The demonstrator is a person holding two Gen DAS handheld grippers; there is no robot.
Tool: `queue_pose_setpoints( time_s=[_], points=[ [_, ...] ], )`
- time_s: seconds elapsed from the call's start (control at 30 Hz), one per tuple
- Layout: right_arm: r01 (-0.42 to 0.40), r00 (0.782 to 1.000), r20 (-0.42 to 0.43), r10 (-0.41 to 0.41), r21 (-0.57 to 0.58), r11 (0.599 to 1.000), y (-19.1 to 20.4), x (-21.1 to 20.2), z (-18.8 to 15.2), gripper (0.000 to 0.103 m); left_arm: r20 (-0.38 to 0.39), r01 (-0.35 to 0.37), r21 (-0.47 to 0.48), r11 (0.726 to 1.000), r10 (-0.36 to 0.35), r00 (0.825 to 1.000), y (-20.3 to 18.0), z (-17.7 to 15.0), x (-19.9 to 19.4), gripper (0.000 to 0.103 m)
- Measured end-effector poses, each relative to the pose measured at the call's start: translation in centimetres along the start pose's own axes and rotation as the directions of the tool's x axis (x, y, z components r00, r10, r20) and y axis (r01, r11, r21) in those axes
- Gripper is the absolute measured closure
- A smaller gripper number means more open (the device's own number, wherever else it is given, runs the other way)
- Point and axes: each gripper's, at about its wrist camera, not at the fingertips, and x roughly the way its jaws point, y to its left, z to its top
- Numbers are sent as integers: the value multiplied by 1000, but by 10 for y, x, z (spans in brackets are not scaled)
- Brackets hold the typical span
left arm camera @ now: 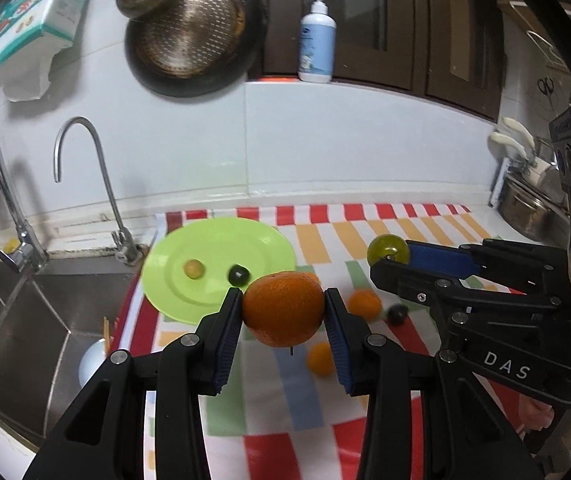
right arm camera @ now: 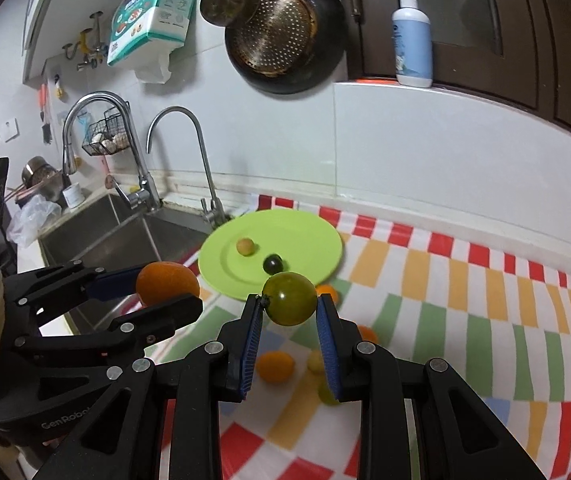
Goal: Organize fruits
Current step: 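Carry both fruits over the green plate and open both tools to release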
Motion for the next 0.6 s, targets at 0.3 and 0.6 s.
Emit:
queue_pose_setpoints(
  time_s=[0.3, 0.6],
  points=[
    [-46, 999, -8, 46, -1, 999, 9, 30, 31, 74, 18, -72, 21, 997, 72, 997, 26, 20, 14, 63],
    [-81, 996, -36, 81, -10, 997, 11, 66, 62, 74, 0, -90, 7, 996, 90, 996, 51, 41, 42, 63]
  ],
)
